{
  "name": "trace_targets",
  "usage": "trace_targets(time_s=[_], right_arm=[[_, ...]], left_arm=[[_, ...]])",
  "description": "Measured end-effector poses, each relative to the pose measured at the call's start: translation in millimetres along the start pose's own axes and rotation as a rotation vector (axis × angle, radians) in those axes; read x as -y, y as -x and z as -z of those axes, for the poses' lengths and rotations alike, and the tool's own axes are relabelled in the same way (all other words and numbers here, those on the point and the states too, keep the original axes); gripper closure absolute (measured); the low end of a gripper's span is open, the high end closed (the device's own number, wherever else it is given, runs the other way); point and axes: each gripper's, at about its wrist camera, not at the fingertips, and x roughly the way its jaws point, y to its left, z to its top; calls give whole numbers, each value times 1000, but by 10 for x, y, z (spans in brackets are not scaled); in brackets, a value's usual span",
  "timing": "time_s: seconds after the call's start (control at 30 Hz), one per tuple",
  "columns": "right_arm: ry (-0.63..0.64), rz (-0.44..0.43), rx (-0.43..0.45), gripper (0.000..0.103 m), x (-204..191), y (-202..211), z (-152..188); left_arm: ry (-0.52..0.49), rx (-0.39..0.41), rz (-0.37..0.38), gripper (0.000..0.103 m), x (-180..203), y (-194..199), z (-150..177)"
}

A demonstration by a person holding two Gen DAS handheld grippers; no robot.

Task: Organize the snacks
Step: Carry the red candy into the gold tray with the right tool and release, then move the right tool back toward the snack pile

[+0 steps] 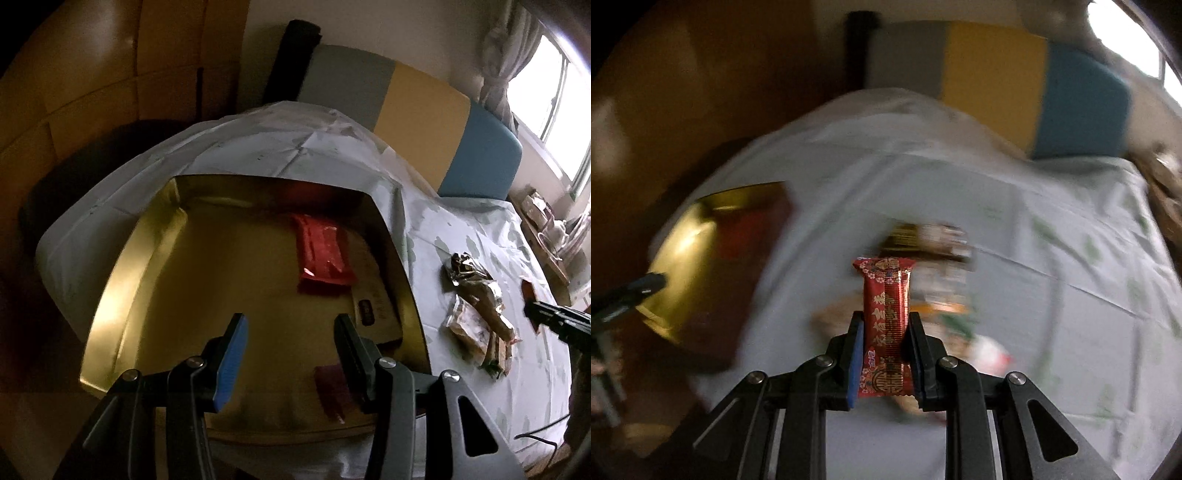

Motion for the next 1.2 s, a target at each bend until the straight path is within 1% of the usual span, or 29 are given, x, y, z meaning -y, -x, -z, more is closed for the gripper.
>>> trace_targets(time_s=[0.13,0.23,0.4,0.5,0.53,0.57,0.6,0.77,0.83,1.07,1.2], right_arm=[[82,-116,-14,81,-606,-183,-122],[127,-182,-22,81,-986,-317,-195],[169,-252,-45,81,-1487,-537,-243],[195,-241,-66,76,-1702,-770,-245],[199,-245,-79,73,-1723,-843,-243],[202,-239,-97,67,-1757,-916,-227],[202,-222,-99,65,-1765,-950,-209],[181,-216,-85,65,-1663,-928,-148],[174,-232,-71,65,-1611,-853,-122],[162,-211,-28,65,-1531,-655,-28],[148,-182,4,64,-1456,-565,-1]], left_arm=[[27,9,-11,54,-135,38,-14],[45,11,-27,54,-233,50,-11],[64,1,-38,54,-326,34,14],[67,-7,-35,54,-345,19,33],[67,-9,-36,54,-348,14,38],[67,-10,-35,54,-349,13,42],[64,-11,-34,54,-347,9,48],[55,-18,-27,54,-308,-14,65],[41,-21,-24,54,-268,-21,62],[9,-15,-20,54,-146,32,71],[-16,-13,-21,54,-68,58,72]])
